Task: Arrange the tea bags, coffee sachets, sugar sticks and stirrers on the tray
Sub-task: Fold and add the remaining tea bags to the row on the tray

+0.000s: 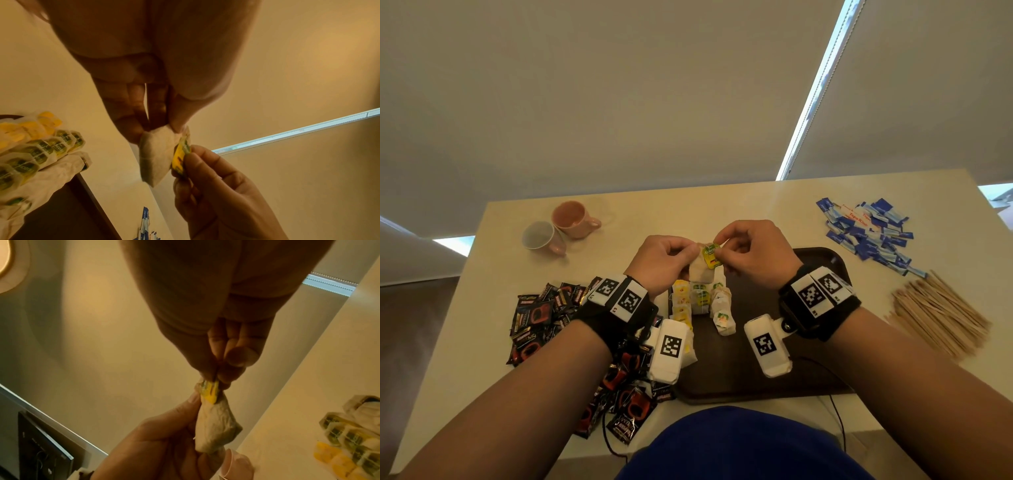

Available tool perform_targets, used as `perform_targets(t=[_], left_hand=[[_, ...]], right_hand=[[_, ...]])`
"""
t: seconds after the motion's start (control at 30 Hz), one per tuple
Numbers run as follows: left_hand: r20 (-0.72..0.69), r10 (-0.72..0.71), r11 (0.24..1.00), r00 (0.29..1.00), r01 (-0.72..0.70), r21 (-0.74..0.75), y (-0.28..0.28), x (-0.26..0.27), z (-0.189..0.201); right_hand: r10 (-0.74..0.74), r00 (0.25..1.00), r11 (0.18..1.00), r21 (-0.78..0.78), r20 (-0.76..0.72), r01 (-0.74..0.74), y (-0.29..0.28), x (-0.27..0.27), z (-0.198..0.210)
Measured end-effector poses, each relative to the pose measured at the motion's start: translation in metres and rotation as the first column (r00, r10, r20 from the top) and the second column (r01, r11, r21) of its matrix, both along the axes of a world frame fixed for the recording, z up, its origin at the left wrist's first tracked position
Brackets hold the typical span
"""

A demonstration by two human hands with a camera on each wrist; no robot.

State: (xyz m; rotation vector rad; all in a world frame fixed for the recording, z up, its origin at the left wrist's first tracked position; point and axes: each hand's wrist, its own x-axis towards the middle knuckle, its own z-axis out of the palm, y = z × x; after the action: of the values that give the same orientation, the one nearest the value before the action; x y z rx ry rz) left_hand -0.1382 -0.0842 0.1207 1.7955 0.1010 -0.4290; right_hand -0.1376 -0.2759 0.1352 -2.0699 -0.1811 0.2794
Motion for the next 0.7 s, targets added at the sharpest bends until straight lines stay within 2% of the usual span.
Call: perform_targets(t=[0.13,0.4,0.7], left_hand=[[-0.001,-0.023,0.999,1.0,0.023,0.037,0.0023,0.0017,-0.0034],[0.005,-0.027,0.998,1.0,0.027,0.051,0.0027,0.0017,-0.0042],[0.006,-0.032,0.999,0.999,0.032,-0.027,-0.0016,-0.0014,-0.0004]], right_hand=[[0.03,0.999,0.996,-0.085,0.023,-0.028,-0.0004,0.0026,0.0011],[0.052,0.998,0.99,-0.129,0.028,-0.049,-0.0001,0.0048,0.0006],[-0.053,0.999,0.999,-0.006,-0.005,0.053,0.0027,0.0031,-0.0075]])
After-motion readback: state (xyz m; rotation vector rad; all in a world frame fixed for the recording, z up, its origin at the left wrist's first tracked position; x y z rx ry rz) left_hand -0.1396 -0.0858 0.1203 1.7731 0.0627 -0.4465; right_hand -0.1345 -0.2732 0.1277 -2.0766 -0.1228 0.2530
